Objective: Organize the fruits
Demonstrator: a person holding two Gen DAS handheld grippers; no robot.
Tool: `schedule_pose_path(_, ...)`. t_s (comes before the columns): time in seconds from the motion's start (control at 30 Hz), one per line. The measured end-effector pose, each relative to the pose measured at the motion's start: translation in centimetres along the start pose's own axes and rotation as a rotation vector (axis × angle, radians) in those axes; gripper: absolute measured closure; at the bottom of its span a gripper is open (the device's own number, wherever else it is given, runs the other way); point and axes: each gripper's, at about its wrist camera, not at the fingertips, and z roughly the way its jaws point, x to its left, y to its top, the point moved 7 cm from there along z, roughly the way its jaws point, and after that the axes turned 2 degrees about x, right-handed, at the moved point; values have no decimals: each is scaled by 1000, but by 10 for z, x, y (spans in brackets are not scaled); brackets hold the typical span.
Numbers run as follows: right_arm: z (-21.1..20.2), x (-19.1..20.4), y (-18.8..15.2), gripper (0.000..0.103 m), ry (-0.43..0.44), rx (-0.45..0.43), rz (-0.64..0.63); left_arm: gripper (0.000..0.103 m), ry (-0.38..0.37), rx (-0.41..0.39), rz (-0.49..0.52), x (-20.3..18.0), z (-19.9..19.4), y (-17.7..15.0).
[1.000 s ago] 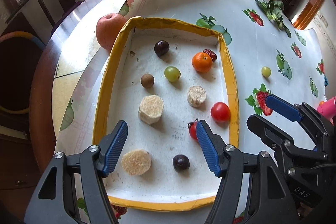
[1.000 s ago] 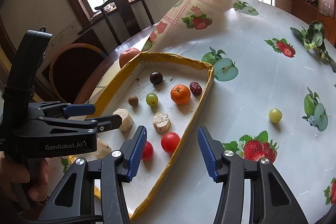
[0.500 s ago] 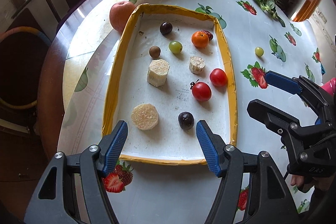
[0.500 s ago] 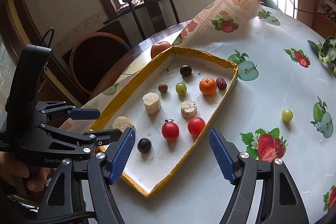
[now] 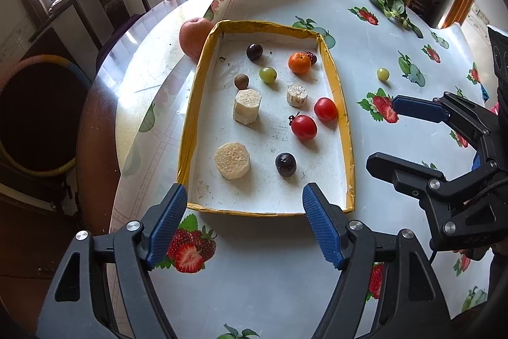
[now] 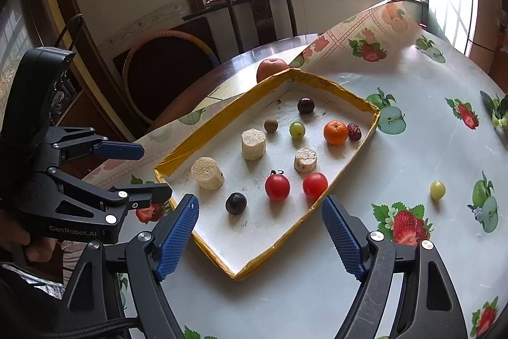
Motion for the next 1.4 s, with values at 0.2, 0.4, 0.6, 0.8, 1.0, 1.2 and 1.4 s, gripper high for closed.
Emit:
schedule_pose_path(0.2, -6, 7, -1, 20, 4, 2, -34, 27, -5, -30, -8, 2, -12, 0)
schedule_pose_path(0.4, -12, 11, -5, 20, 10, 3, -53, 27, 7, -43, -14, 4, -20, -3)
schedule_pose_path(0.6, -17, 11, -8, 20, 14, -2, -44, 27, 10, -52, -10, 2, -25, -4)
schedule_pose_path(0.8, -20, 5, -17, 20, 13, -9, -9, 27, 13, -53, -5, 2, -26, -6)
schedule_pose_path(1.0, -22, -16, -30, 20, -7, -14, 77, 27, 2, -37, -5, 4, -18, -6)
schedule_pose_path(1.2, -23, -41, -43, 20, -47, -11, 161, 27, -34, -25, -7, 3, -10, 0)
schedule_pose_path(1.4, -22, -64, -52, 20, -83, -11, 231, 27, -45, -28, -12, 5, -7, 7)
